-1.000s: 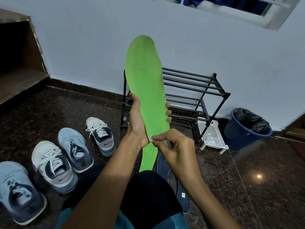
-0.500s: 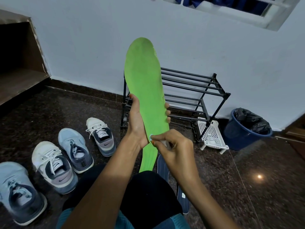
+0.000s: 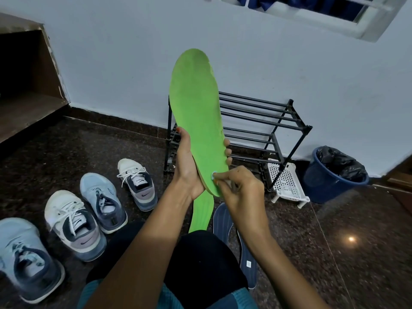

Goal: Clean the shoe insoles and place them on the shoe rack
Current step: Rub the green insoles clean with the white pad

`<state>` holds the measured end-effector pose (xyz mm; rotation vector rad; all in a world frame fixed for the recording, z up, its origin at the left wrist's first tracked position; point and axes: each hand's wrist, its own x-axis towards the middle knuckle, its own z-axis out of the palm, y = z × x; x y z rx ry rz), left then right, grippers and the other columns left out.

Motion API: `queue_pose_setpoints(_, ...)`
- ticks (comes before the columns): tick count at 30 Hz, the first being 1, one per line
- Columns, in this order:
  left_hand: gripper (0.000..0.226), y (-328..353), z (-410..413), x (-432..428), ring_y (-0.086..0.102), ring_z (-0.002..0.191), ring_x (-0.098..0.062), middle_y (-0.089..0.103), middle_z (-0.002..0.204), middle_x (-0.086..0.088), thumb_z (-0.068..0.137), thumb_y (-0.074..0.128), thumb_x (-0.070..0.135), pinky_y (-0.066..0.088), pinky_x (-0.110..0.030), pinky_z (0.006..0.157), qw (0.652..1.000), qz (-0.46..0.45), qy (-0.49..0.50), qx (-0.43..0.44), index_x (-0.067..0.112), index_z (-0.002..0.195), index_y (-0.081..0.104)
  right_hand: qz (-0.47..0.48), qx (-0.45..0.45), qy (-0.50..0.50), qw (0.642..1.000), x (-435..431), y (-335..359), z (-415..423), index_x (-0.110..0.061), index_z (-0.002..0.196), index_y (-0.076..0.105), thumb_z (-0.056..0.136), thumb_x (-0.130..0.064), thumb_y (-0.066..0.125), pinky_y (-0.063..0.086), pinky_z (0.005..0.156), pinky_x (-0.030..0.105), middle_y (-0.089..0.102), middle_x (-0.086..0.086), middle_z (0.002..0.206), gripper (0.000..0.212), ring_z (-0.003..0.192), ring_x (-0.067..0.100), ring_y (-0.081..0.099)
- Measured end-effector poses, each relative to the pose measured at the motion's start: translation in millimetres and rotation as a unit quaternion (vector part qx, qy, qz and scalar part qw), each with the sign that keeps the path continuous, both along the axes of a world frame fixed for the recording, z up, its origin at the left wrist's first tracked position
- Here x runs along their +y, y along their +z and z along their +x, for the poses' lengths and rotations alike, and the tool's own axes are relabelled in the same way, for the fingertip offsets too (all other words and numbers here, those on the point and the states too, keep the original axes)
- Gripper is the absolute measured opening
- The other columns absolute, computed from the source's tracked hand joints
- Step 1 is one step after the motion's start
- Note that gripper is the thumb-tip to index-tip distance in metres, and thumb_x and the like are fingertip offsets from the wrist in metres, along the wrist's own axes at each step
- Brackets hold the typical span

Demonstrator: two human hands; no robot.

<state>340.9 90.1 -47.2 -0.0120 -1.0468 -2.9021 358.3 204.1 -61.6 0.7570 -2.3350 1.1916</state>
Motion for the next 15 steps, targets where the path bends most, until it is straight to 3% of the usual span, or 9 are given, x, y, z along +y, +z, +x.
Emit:
queue_pose_setpoints(5,0.087,-0.4,-1.3,0.4,0.059,0.069,-0.022,0.065,0.083,-0.013,0.089,0.01,0.071,0.051,-0.033,0.063,1.0,-0.006,-0.004,-0.001,0.002,0.103,0.061,0.013,-0.004,-0.001,1.0,2.6,-0.4,1.4,-0.006,0.08,0.071,0.075,0.003,0.07,0.038,0.063,0.011,0.053,-0.003,0.07,0.01,0.068,0.011,0.049)
queue_pose_setpoints(11,0.084,-0.1,-0.8,1.8,0.061,0.069,-0.022,0.065,0.081,-0.012,0.091,0.008,0.069,0.053,-0.032,0.065,1.0,-0.023,-0.005,-0.003,0.006,0.102,0.061,0.021,0.054,-0.045,0.997,-6.2,6.5,-11.9,0.001,0.082,0.069,0.077,0.006,0.066,0.034,0.071,0.001,0.046,-0.005,0.075,0.007,0.081,0.013,0.049)
queue_pose_setpoints(15,0.085,0.7,0.0,0.0,0.058,0.067,-0.022,0.064,0.081,-0.013,0.09,0.01,0.07,0.053,-0.032,0.061,1.0,-0.005,0.004,-0.004,0.003,0.102,0.06,0.011,-0.01,-0.008,1.0,-2.8,3.3,-4.7,-0.003,0.083,0.072,0.077,0.004,0.068,0.037,0.067,0.008,0.056,0.001,0.076,0.01,0.075,0.014,0.054)
